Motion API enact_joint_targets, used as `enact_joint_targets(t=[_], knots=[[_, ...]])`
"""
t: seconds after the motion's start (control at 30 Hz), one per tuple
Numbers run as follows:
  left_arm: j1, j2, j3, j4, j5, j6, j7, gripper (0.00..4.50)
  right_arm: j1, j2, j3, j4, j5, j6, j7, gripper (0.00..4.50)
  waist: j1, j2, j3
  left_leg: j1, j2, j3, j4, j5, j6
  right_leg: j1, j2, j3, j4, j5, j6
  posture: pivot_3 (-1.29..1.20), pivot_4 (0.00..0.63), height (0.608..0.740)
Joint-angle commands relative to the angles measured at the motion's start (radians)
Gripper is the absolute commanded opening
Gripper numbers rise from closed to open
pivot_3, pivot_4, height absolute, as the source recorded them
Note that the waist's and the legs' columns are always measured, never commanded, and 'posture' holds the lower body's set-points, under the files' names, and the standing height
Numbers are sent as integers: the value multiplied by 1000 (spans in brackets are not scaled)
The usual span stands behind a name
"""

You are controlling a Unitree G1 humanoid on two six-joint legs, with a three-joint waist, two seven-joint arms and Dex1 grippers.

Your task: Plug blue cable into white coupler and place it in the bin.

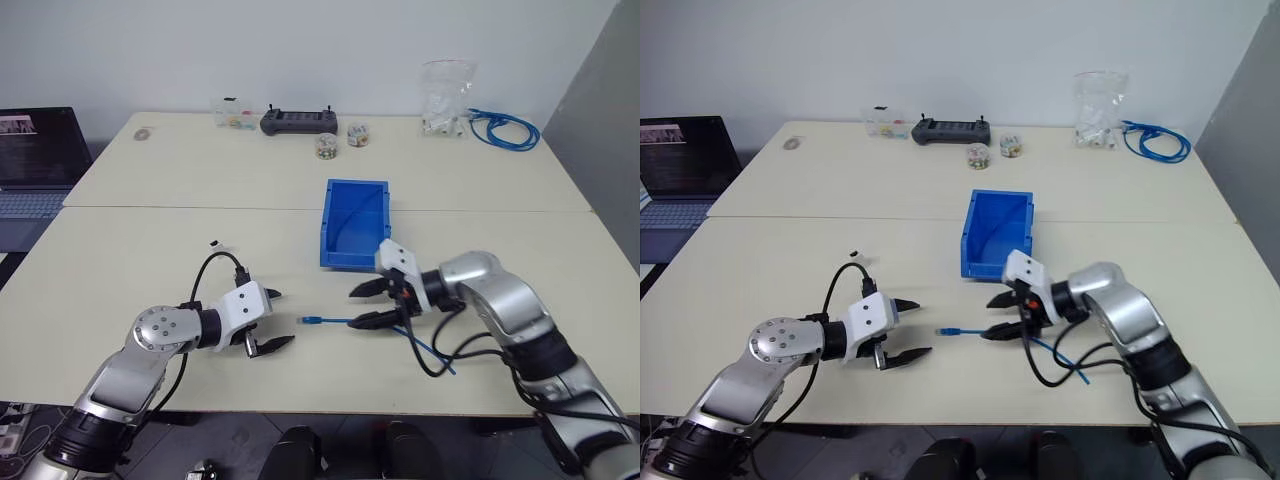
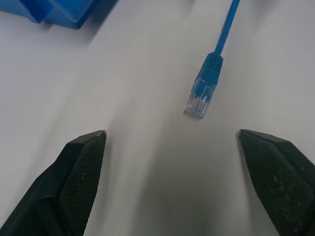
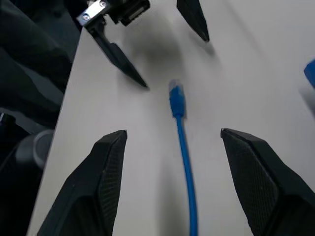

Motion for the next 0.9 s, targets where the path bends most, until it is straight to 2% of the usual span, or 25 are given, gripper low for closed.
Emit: enact_joint_targets(t=[0.03,0.17,0.27,0.37,0.9], knots=[[-22,-17,-33,24,25,-45,-21,4500,63,-34,-53,-161,80,60,-38,3249,-1,0,0,0,0,0,0,0,0,0,0,0,0,0,0,0,150,740],[-77,-41,-88,89,70,-94,-50,4500,193,-77,-92,-299,124,115,-112,3249,2,0,0,1,0,0,1,0,0,1,0,-1,0,-1,2,0,150,740],[-108,-46,-120,125,96,-120,-72,4500,231,-80,-119,-349,158,148,-162,3249,7,0,0,1,0,0,1,0,0,3,0,-1,-1,-3,5,0,150,740],[-128,-46,-142,146,115,-122,-92,4038,247,-87,-136,-375,183,162,-196,3308,7,0,0,2,-1,0,1,0,0,4,-1,0,-1,-3,5,0,150,740],[-198,-32,-247,183,177,-13,-208,507,293,-145,-157,-442,270,103,-255,3308,8,3,-4,4,-2,-1,1,0,1,7,-2,-2,-2,-3,6,0,150,740]])
